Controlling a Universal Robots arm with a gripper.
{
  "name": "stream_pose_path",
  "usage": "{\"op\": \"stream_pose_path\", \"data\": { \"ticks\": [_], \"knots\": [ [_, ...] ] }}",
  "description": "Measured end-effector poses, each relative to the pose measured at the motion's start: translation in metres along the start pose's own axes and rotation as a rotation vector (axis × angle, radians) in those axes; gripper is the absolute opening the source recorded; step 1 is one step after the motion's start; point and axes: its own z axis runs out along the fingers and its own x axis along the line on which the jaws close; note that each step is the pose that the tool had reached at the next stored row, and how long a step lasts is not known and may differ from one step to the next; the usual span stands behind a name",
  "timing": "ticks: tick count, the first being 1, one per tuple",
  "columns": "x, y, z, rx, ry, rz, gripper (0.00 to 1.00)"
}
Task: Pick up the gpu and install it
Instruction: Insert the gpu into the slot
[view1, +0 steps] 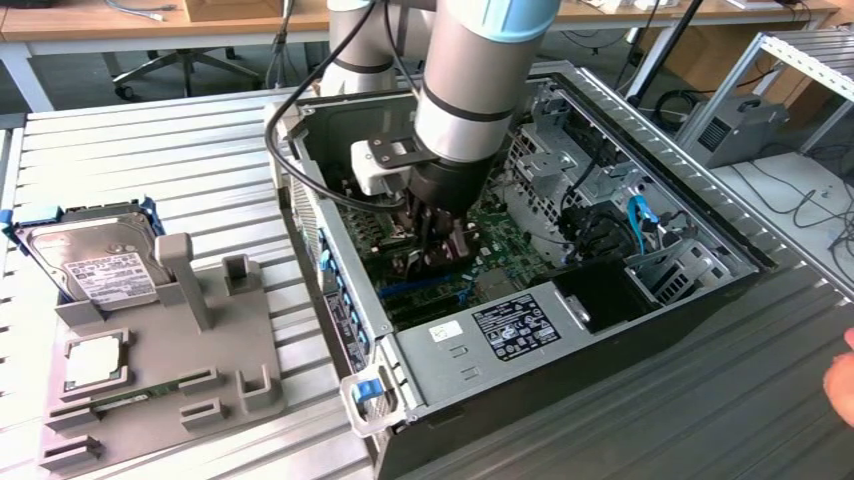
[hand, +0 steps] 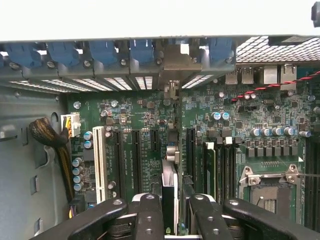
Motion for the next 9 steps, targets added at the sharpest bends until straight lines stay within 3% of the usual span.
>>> {"op": "stream_pose_path", "data": {
  "ticks": [9],
  "knots": [
    [0.0002,0.0,0.0053,-0.0002,-0.0007,-0.002,0.26]
  ]
}}
